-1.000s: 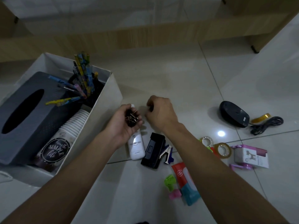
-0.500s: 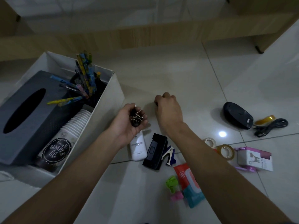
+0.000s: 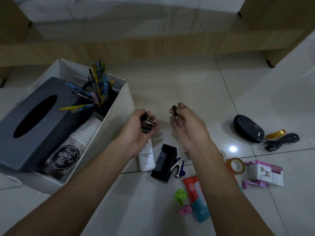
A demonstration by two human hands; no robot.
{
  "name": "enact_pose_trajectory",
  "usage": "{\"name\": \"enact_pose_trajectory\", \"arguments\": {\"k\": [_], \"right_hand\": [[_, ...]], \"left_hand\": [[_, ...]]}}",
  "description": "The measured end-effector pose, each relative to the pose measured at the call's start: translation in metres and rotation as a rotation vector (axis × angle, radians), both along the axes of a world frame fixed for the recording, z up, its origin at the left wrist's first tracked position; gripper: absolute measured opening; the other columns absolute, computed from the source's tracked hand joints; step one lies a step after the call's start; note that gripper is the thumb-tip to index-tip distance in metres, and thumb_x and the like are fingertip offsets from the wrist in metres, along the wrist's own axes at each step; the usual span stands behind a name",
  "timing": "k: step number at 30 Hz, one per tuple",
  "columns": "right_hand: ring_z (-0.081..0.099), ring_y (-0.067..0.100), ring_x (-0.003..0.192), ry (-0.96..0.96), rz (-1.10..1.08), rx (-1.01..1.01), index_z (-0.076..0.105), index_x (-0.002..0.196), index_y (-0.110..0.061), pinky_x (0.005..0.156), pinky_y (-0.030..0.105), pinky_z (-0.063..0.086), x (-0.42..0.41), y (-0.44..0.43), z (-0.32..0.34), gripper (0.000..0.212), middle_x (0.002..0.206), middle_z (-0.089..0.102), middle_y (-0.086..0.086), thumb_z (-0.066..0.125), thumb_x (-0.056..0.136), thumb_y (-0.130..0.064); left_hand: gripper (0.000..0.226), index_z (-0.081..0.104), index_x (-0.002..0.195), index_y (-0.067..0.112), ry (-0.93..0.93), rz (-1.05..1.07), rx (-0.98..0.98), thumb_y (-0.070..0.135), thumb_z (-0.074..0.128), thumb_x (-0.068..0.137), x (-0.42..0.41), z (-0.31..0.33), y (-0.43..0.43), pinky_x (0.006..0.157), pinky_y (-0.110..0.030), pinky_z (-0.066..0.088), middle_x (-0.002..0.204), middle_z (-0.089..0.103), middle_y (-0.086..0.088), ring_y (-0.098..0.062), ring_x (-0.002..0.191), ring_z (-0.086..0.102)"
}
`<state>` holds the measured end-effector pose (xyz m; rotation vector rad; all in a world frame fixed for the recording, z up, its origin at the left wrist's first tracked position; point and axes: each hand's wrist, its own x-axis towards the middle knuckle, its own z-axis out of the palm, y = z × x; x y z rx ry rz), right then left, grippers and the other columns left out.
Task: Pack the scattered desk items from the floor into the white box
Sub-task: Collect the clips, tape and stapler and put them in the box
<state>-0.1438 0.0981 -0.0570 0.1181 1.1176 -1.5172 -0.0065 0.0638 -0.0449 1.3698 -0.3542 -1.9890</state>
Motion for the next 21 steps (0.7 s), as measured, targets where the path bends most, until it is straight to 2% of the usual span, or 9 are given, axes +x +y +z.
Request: {"name": "enact_pose_trajectory", "arguments": {"k": [2,4,7,10,12,14,16,19,21], "right_hand": [[0.066,0.015,0.077,-0.195,0.056,0.028,0.063,0.096,-0.011,0.069,0.027,0.049,0.008,0.011,0.007,0.021,0.087,0.067,0.007,0.049,0.093,0.004],[0.061,0.017,0.074,-0.332,0.047,0.046,0.061,0.088,-0.01,0.069,0.03,0.043,0.017,0.017,0.01,0.025,0.083,0.062,0.008,0.043,0.082,0.005],[0.056,0.022,0.072,-0.446,-0.001,-0.029,0.056,0.077,-0.007,0.071,0.029,0.047,0.032,0.02,0.019,0.025,0.08,0.057,0.011,0.036,0.062,-0.003],[0.063,0.024,0.081,-0.515,0.01,-0.111,0.061,0.078,-0.005,0.084,0.029,0.05,0.043,0.019,0.028,0.024,0.082,0.064,0.009,0.039,0.084,-0.014],[0.066,0.017,0.075,-0.53,0.044,-0.14,0.061,0.078,-0.01,0.077,0.027,0.052,0.049,0.016,0.033,0.025,0.077,0.064,0.003,0.045,0.095,-0.02],[0.066,0.009,0.064,-0.403,0.096,-0.151,0.059,0.081,-0.014,0.064,0.021,0.057,0.055,0.015,0.038,0.019,0.071,0.062,-0.001,0.049,0.097,-0.016],[0.065,0.004,0.058,-0.31,0.105,-0.115,0.062,0.082,-0.015,0.055,0.016,0.056,0.06,0.014,0.044,0.024,0.068,0.063,-0.004,0.045,0.099,-0.011],[0.073,0.018,0.065,-0.548,0.158,-0.2,0.071,0.078,0.0,0.059,0.026,0.06,0.065,0.01,0.054,0.032,0.073,0.069,0.009,0.045,0.094,-0.009],[0.07,0.021,0.077,-0.563,0.181,-0.15,0.068,0.094,0.002,0.072,0.027,0.06,0.07,-0.001,0.058,0.033,0.085,0.069,0.011,0.042,0.102,-0.018]], "left_hand": [[0.031,0.054,0.072,0.015,0.011,0.069,-0.087,0.024,0.045,0.101,-0.008,0.01,0.002,0.073,-0.03,0.057,0.074,0.061,-0.003,-0.018,0.075,0.062],[0.031,0.054,0.07,0.015,-0.043,0.117,-0.189,0.02,0.047,0.099,-0.019,0.023,0.007,0.075,-0.032,0.058,0.072,0.061,-0.003,-0.018,0.074,0.063],[0.031,0.055,0.067,0.013,-0.24,0.136,-0.358,0.014,0.049,0.097,-0.035,0.037,0.024,0.064,-0.028,0.056,0.071,0.062,-0.005,-0.012,0.062,0.062],[0.028,0.06,0.068,0.015,-0.403,0.104,-0.627,0.01,0.051,0.094,-0.04,0.035,0.043,0.069,-0.035,0.053,0.072,0.065,-0.005,-0.013,0.068,0.062],[0.031,0.063,0.069,0.017,-0.464,0.064,-0.783,0.008,0.051,0.096,-0.037,0.03,0.049,0.076,-0.034,0.056,0.075,0.069,-0.002,-0.011,0.079,0.067],[0.031,0.066,0.072,0.014,-0.473,0.071,-0.884,0.012,0.05,0.098,-0.033,0.029,0.051,0.083,-0.043,0.058,0.076,0.071,-0.001,-0.014,0.087,0.07],[0.031,0.07,0.076,0.008,-0.446,0.116,-0.965,0.014,0.049,0.098,-0.029,0.035,0.051,0.09,-0.051,0.055,0.083,0.073,-0.004,-0.014,0.096,0.071],[0.03,0.067,0.075,0.002,-0.443,0.195,-1.104,0.006,0.047,0.097,-0.014,0.055,0.05,0.098,-0.043,0.052,0.084,0.07,-0.012,-0.013,0.098,0.069],[0.029,0.066,0.075,0.006,-0.469,0.252,-1.183,0.01,0.046,0.096,0.005,0.072,0.046,0.094,-0.032,0.05,0.083,0.068,-0.011,-0.021,0.094,0.067]]}}
